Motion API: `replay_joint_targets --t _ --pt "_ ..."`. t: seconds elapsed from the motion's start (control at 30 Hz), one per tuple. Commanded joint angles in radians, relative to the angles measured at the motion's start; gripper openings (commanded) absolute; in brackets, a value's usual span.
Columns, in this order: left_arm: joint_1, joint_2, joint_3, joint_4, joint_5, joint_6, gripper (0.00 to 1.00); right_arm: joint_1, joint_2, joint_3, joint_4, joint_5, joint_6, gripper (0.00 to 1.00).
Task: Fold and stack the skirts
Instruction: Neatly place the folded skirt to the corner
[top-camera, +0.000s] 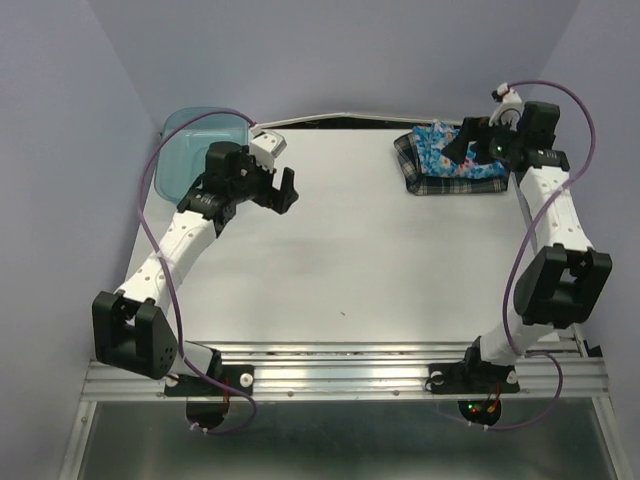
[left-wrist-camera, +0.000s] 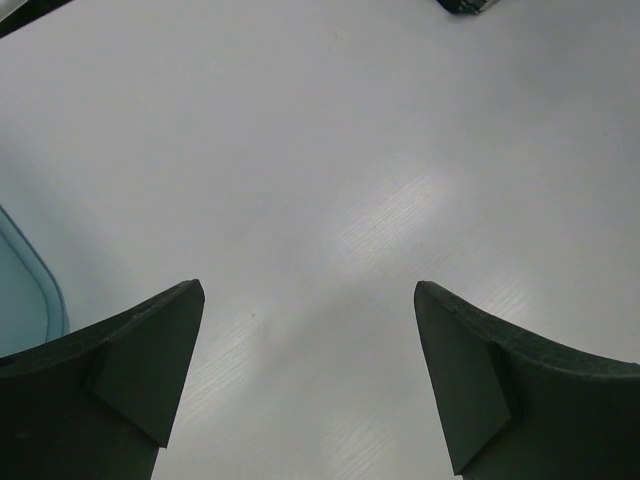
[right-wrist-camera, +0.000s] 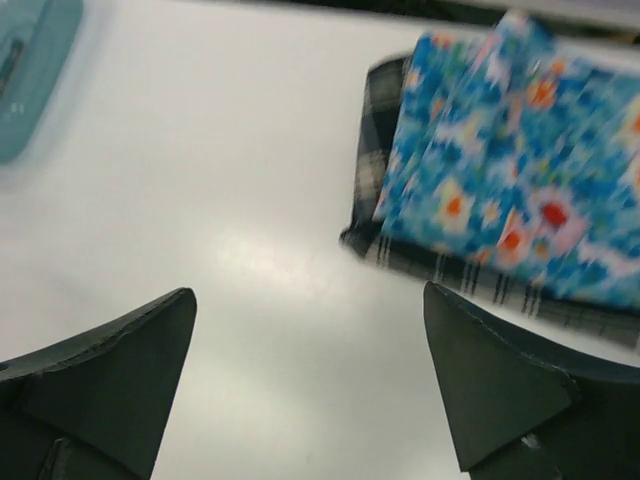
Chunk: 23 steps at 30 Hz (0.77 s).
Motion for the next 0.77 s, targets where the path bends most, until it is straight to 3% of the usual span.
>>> replay_joint_targets --t 0.0,0.2,0.33,0.73 --pt "0.023 -0.051 -0.030 -0.026 -0.050 0.024 0.99 0.030 -0.179 -0.255 -0.181 -0.050 -0.125 1.00" --pt "0.025 -0.112 -0.195 -0.027 -0.113 0.139 0.99 0.062 -0.357 -0.606 -0.180 0.042 -0.252 1.00" --pt "0.025 -0.169 -0.300 -0.003 -0.173 0.182 0.99 0.072 -0.460 -0.731 -0.172 0.096 -0.292 1.00" --pt "0.025 -0.256 -0.417 0.039 -0.247 0.195 0.99 0.092 -0.553 -0.779 -0.200 0.096 -0.295 1.00"
